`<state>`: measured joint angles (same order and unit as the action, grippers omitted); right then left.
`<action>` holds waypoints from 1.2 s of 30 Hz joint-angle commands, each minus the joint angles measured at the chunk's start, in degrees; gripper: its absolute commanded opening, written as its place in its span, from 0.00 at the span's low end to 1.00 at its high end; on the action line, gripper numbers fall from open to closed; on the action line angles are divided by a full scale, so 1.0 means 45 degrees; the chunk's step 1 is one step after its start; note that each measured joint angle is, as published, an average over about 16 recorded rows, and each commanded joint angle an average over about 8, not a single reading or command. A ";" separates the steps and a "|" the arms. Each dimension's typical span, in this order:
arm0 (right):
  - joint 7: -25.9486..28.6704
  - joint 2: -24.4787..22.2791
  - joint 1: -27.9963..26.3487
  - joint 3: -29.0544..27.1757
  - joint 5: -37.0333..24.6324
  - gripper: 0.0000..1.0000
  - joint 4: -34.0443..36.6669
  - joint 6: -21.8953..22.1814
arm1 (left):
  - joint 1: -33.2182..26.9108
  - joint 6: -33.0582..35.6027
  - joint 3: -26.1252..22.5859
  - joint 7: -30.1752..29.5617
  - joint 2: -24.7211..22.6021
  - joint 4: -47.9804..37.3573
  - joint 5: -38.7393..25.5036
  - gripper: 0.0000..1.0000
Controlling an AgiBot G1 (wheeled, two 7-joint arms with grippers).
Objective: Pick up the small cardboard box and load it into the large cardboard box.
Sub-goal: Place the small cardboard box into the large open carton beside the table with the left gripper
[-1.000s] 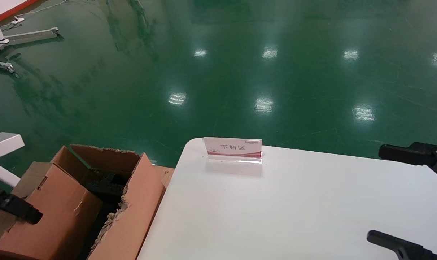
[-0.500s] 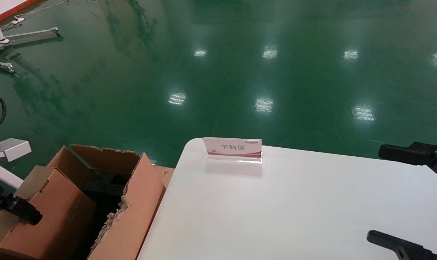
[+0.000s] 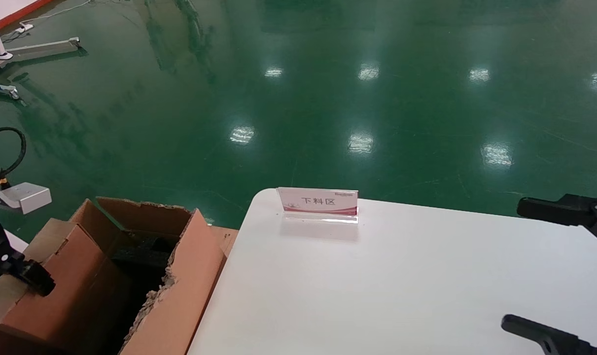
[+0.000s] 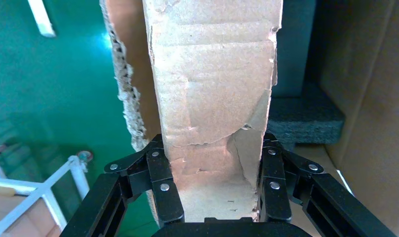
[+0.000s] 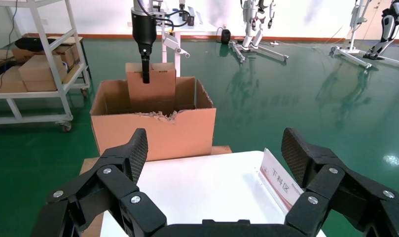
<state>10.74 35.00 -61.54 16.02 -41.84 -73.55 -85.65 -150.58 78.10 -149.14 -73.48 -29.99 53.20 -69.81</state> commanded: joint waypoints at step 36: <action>0.0000 0.0000 0.0000 0.0000 0.0000 1.00 0.0000 0.0000 | 0.3010 -0.1706 0.0235 -0.0614 -0.0653 -0.0650 -0.0014 0.01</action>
<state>10.74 35.00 -61.54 16.02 -41.84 -73.55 -85.65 -137.10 70.42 -148.07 -76.20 -32.91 50.19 -69.88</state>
